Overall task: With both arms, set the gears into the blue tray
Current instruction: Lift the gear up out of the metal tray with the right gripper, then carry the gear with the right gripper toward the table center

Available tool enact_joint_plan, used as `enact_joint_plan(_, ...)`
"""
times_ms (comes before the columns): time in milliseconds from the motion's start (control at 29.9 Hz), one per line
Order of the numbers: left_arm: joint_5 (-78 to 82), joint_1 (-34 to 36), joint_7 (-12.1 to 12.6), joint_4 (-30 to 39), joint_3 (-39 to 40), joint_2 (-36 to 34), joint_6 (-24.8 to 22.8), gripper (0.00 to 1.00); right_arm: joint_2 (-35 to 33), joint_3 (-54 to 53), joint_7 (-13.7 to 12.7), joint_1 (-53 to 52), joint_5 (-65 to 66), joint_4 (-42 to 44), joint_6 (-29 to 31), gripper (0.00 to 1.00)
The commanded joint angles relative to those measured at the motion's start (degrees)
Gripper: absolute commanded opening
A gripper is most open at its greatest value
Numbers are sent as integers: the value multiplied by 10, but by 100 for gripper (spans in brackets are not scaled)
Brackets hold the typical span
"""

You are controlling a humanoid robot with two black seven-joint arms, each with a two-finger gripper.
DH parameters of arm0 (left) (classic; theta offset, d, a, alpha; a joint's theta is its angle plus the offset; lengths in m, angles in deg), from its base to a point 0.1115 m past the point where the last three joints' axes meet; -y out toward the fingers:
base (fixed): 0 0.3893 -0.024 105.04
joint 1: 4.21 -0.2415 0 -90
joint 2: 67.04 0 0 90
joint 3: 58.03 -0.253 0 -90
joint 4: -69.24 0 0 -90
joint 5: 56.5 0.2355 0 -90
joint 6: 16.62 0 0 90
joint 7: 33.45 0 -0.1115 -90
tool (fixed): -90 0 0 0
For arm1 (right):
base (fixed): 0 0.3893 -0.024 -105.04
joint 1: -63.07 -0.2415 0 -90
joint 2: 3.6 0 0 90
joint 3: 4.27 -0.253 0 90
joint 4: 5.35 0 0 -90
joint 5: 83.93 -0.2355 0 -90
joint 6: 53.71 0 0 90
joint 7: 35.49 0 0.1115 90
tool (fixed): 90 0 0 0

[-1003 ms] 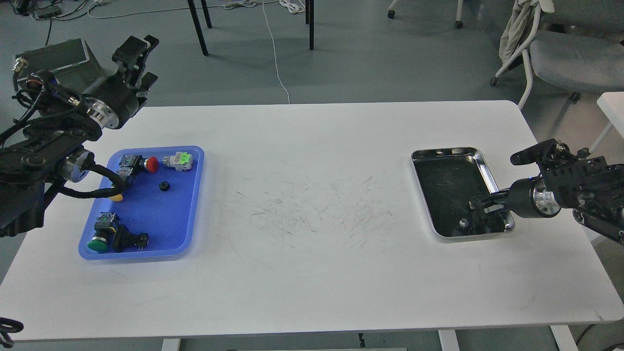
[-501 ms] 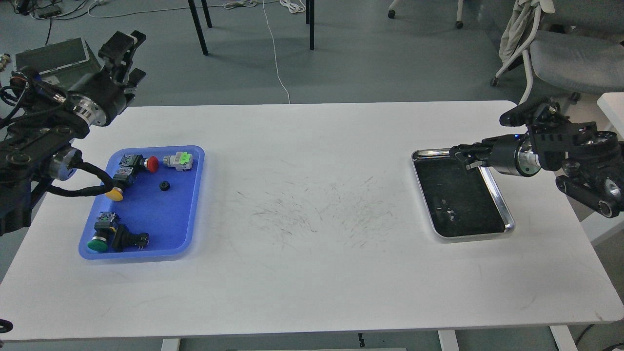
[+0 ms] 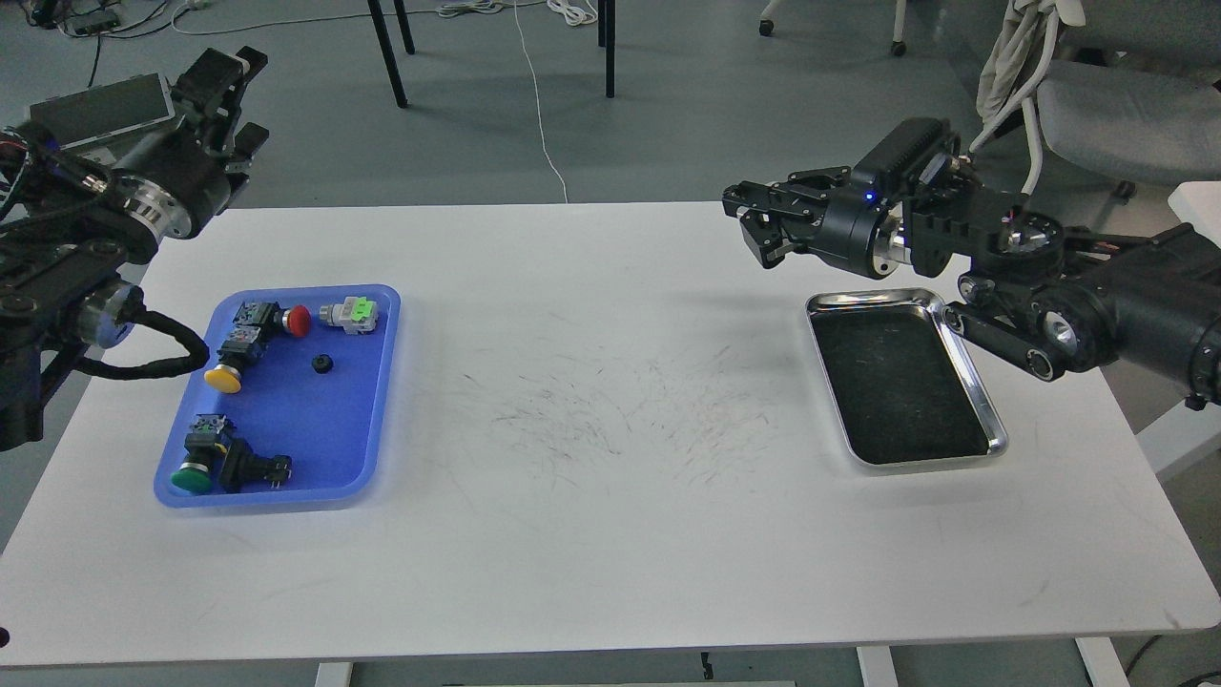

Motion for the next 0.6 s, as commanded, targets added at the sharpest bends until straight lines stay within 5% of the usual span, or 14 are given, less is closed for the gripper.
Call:
enact_joint_plan(0,0,0,0,13,0,-9,5,99,30,-5,0,-2,0,-1,-17,1)
enact_joint_plan(568,-1,-1,0,72,4,-48,31,99,111,-2,8,12,4,-76,-52,1)
